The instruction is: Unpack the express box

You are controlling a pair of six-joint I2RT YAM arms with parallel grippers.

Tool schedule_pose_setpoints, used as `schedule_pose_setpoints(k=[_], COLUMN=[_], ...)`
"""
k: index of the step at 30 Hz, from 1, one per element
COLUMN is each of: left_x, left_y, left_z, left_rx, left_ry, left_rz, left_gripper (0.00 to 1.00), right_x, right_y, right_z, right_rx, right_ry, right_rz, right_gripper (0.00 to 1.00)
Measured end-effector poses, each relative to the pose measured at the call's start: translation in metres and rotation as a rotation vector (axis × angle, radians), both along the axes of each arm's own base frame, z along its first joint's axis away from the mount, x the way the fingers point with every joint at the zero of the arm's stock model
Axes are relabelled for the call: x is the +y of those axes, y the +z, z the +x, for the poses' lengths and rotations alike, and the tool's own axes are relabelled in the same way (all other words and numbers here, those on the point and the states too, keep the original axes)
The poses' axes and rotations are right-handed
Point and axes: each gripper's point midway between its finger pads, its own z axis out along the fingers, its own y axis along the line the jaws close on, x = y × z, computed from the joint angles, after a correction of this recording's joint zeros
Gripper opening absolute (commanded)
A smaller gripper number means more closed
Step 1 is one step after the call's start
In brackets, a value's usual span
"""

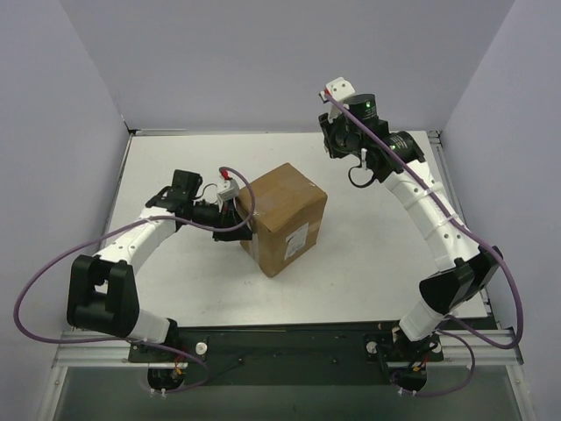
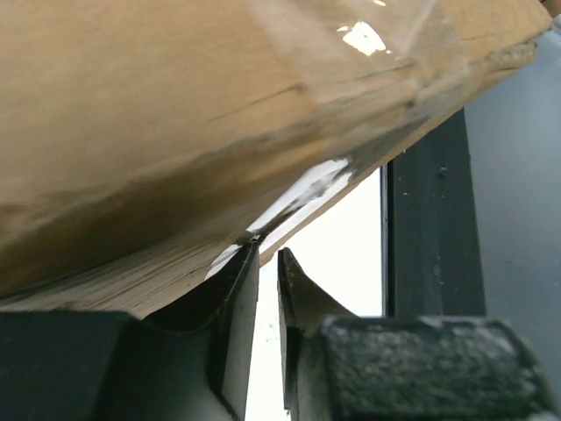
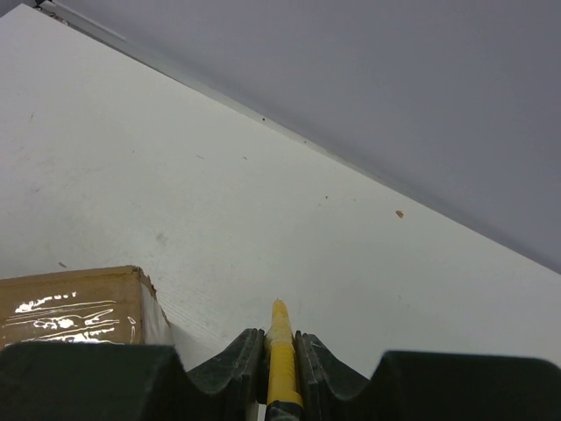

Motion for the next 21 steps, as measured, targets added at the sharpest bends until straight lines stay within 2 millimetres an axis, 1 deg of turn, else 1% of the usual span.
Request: schedule_pose_setpoints(k=[3, 4, 6, 8, 12, 15, 17, 18, 19, 21], left_x=[-0.013, -0.015, -0.017, -0.015, 0.002, 0.016, 0.018, 0.018, 0.017, 0.018], left_y=[0.000, 0.000, 0.004, 0.013, 0.054, 0.087, 0.107, 0.117, 0.128, 0.153], left_z=[0.004, 0.005, 0.008, 0.012, 0.029, 0.033, 0.030, 0.030, 0.032, 0.048], left_rx=[-0.023, -0.029, -0.040, -0.066, -0.189, -0.266, -0.284, -0.291, -0.288, -0.311], left_ry=[-0.001, 0.002, 0.003, 0.002, 0.014, 0.062, 0.096, 0.115, 0.141, 0.208], left_rz=[-0.004, -0.003, -0.001, 0.016, 0.034, 0.024, -0.001, -0.019, -0.043, -0.104], left_gripper=[0.31, 0.36, 0.39, 0.44, 0.48, 0.49, 0.50, 0.54, 0.56, 0.59], right_x=[-0.003, -0.004, -0.006, -0.009, -0.002, 0.012, 0.023, 0.030, 0.036, 0.054], right_y=[0.003, 0.003, 0.005, 0.010, 0.034, 0.052, 0.058, 0.060, 0.062, 0.060], right_z=[0.000, 0.000, 0.001, 0.001, -0.001, -0.009, -0.020, -0.026, -0.032, -0.048], right_rx=[-0.006, -0.005, -0.002, 0.000, -0.021, -0.023, -0.003, 0.007, 0.013, 0.033], right_ry=[-0.006, -0.006, -0.005, 0.000, 0.069, 0.140, 0.178, 0.195, 0.211, 0.255], right_rz=[0.004, 0.007, 0.018, 0.039, 0.114, 0.201, 0.257, 0.275, 0.289, 0.300], right_gripper=[0.00, 0.00, 0.00, 0.00, 0.00, 0.00, 0.00, 0.00, 0.00, 0.00])
